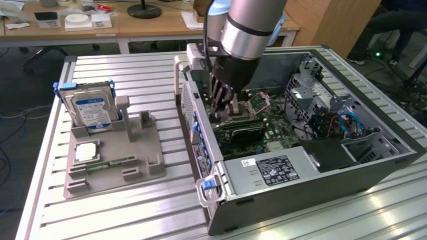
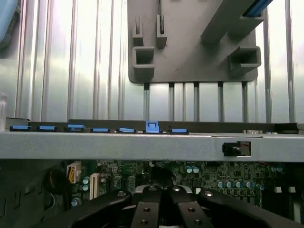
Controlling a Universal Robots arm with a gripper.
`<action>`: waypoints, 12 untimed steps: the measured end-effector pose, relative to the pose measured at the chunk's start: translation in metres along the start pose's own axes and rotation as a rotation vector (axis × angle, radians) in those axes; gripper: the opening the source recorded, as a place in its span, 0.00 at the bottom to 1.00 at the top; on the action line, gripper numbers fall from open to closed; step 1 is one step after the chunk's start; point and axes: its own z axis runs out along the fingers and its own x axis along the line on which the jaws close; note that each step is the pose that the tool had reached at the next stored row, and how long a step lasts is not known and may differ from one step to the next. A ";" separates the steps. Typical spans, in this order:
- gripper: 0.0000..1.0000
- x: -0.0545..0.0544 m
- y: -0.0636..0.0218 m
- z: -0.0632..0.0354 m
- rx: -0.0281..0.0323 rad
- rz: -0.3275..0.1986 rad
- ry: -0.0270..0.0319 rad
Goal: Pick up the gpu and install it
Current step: 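Press down on the gpu until it lock into place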
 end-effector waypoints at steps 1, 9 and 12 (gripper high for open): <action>0.11 0.001 0.0000 0.0001 -0.0012 0.000 0.0007; 0.11 0.003 0.0047 0.0042 -0.0045 0.000 0.0038; 0.11 0.003 0.0054 0.0053 -0.0047 0.000 0.0039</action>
